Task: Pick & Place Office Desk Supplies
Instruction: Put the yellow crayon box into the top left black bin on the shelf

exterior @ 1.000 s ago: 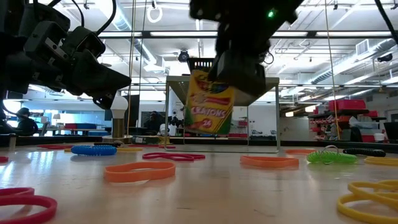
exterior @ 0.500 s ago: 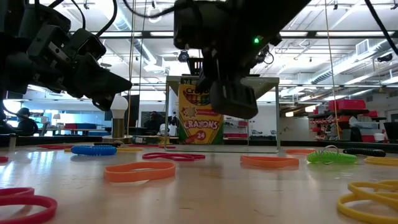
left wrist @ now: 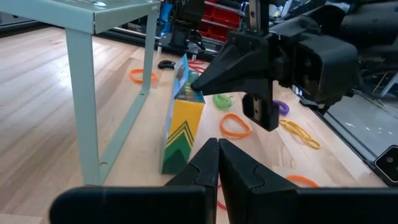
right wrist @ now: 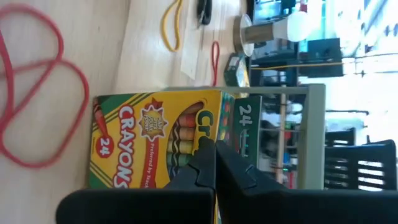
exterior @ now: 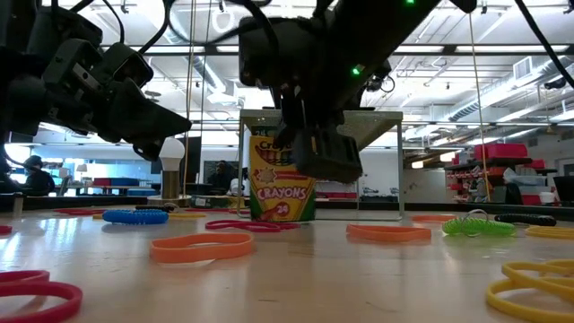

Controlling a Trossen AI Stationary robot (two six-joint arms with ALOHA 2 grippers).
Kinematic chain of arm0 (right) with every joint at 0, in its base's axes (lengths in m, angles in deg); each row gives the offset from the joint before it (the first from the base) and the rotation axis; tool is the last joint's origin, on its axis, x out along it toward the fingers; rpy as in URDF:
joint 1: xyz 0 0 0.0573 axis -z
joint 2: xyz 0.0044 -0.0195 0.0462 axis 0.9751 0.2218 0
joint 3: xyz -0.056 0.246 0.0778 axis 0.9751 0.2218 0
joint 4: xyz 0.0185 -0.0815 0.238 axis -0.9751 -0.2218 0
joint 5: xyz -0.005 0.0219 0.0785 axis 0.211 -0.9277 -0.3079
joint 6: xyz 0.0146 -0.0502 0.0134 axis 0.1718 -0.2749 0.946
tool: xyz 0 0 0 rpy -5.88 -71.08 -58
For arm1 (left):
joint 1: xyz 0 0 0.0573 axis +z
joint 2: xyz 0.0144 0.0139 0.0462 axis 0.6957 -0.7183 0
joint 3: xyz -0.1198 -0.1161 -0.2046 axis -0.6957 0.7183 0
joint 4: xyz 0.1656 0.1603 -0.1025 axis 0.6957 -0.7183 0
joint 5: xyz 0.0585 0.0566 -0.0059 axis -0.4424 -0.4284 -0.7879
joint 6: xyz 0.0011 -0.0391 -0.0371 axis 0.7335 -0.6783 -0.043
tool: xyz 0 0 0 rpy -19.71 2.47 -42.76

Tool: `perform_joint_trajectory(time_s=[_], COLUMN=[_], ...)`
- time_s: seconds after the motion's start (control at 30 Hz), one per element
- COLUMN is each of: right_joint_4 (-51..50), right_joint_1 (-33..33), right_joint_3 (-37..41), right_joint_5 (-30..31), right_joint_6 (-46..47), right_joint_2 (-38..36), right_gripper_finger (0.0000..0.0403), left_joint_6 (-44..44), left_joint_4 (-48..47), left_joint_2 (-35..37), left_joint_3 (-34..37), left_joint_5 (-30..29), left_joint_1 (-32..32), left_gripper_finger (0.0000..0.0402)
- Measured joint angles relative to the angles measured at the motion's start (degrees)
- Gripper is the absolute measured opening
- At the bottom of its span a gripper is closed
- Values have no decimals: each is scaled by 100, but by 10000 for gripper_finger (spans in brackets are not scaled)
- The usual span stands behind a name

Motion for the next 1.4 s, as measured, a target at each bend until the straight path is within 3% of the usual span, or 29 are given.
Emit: perform_joint_trajectory(time_s=[0.17,0.3,1.03,1.4], right_joint_4=[44,101,192,242], right_joint_1=[0,0,-116,-120], right_joint_3=[-2,-6,-4,2], right_joint_5=[-18,-375,-601,-581], right_joint_6=[1,142,487,520], right_joint_2=[-7,-25,-13,-180], right_gripper_finger=[0,10,168,181], left_joint_6=[0,-13,-59,-48], left_joint_4=[-11,-11,-11,-11], left_joint_2=[0,0,0,0], left_joint_3=[0,0,0,0], left_joint_5=[0,0,2,2], left_joint_1=[0,0,0,0], left_gripper_finger=[18,18,18,18])
